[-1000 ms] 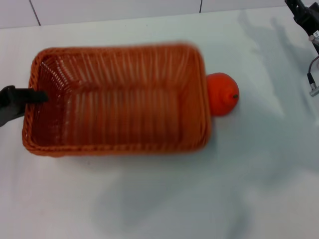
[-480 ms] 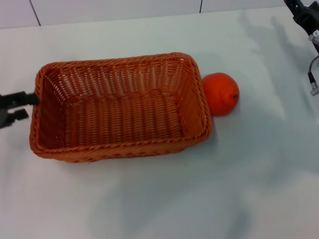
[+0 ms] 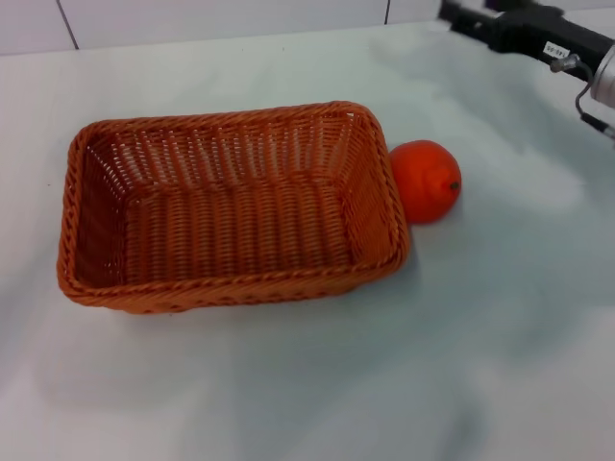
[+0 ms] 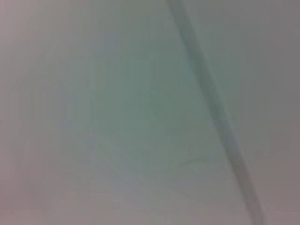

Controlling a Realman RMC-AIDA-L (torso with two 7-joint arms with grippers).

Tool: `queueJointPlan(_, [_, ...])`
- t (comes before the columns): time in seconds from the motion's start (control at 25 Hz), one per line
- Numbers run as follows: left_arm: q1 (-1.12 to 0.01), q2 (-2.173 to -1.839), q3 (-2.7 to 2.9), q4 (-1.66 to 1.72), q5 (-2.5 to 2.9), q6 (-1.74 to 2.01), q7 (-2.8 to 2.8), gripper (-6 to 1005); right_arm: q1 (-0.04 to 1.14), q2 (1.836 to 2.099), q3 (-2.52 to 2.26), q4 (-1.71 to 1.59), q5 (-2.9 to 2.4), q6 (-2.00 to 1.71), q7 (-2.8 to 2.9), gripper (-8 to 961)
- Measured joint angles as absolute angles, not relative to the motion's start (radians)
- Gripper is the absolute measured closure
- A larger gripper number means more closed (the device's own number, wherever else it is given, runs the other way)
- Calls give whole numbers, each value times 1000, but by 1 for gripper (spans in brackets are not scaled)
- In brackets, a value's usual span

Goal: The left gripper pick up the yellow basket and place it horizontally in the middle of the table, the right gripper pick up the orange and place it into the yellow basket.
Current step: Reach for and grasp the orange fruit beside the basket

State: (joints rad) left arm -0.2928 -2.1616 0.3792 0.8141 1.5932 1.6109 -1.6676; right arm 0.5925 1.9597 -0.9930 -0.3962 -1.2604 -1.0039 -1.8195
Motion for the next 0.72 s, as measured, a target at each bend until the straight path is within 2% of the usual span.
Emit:
queueJointPlan(0.16, [-284, -2162, 358, 634, 1425, 1691, -1308, 377, 601, 1898, -977, -620, -1684, -1200, -1439, 28])
queueJointPlan(0.36, [-280, -2163, 347, 458, 1296, 1774, -939, 379, 637, 1898, -864, -934, -2079, -1547, -1150, 28])
queueJointPlan(0.56, [-282, -2160, 346, 425, 1275, 1771, -913, 381, 697, 1891, -809, -981, -2272, -1647, -1088, 28])
queueJointPlan(0.72, [-285, -2160, 349, 424, 1275, 1771, -915, 383, 768, 1897, -804, -978, -2464, -1675, -1056, 28])
